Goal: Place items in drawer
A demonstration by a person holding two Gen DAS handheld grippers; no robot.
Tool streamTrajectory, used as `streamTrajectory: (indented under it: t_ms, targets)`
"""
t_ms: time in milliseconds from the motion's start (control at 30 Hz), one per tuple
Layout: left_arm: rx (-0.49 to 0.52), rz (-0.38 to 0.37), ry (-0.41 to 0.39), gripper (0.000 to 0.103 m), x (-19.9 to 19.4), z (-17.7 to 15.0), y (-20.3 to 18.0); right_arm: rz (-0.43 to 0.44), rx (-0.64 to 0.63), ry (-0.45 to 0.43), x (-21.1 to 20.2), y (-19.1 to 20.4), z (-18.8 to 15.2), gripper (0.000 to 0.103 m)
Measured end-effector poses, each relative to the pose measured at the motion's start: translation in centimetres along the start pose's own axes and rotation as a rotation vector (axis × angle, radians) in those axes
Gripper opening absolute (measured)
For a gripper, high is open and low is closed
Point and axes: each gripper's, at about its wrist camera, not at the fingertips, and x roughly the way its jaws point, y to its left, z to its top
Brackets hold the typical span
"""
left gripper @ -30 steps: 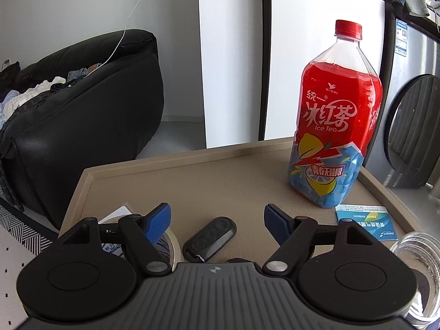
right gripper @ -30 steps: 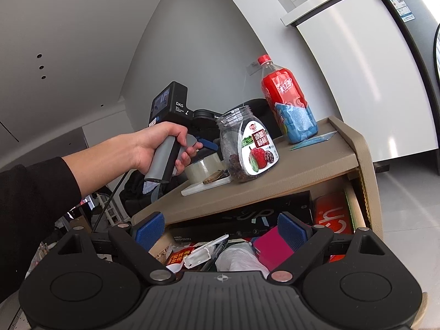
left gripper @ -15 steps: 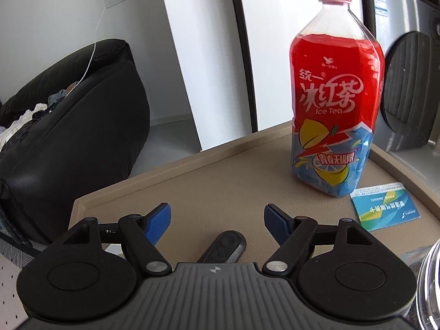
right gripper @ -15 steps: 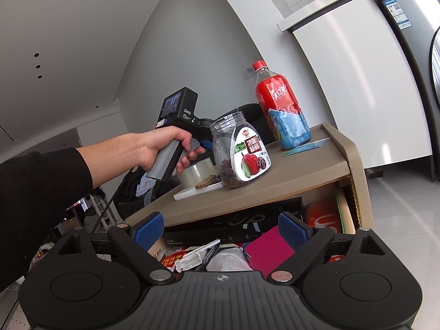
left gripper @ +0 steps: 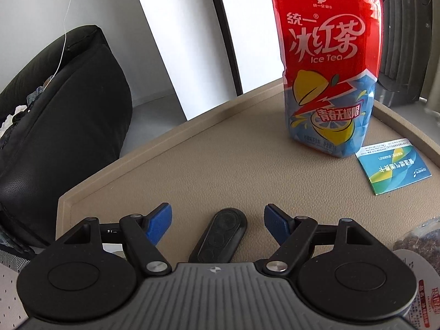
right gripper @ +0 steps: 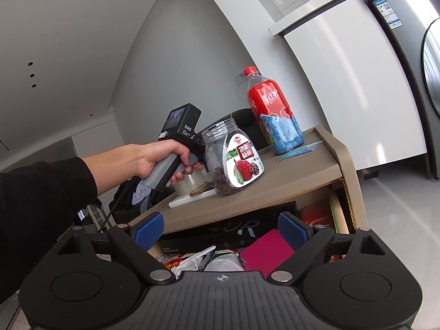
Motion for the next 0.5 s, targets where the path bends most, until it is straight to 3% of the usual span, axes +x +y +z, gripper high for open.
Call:
streamTrajectory:
  t_ms: [200,500]
  targets:
    - [-0.019,0.013,0.019,0.077,0.5,-0.2,0.5,0.016,0.026,0.001,0.0,-0.4,0.1,0.093]
    - [-0.065,-0.009,0.011,0.074,0.6,-0.4,1.0,-0.005,-0.083,-0.024,0.0,0.9,-0.4,0.093]
